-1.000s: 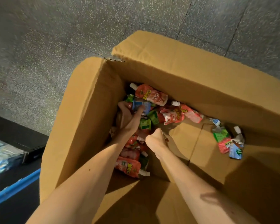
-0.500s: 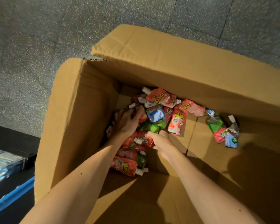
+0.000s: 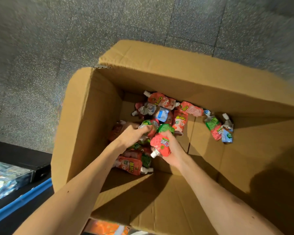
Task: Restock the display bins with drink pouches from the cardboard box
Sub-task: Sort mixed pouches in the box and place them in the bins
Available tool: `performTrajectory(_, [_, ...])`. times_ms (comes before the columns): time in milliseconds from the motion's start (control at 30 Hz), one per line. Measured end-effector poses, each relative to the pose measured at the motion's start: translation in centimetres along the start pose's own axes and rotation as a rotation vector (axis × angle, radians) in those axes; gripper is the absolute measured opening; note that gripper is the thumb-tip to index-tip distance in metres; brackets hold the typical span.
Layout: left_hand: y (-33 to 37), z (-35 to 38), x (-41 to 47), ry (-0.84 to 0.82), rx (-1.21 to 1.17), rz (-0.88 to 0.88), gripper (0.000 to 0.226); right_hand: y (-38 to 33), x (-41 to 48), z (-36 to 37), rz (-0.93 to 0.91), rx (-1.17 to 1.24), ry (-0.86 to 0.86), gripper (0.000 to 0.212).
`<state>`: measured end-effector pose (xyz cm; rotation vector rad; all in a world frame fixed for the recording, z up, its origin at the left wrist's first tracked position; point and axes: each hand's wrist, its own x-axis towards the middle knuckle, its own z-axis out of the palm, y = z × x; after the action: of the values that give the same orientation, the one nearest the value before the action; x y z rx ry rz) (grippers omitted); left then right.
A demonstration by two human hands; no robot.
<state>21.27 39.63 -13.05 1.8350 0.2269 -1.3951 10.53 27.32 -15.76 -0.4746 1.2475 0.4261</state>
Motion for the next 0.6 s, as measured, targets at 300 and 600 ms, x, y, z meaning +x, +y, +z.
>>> performTrajectory(300, [2.8,2.5,-9.5,-0.072,-0.212,0.214,0.035,-4.5,-10.3,-1.2,-0.234,-0.215,-0.084,0.009])
performTrajectory(600, [6.2,5.8,-19.2,-0.112,-0.490,0.343,0.099,-7.9,-20.8,-1.5,-0.563,-0.628,-0.113,0.020])
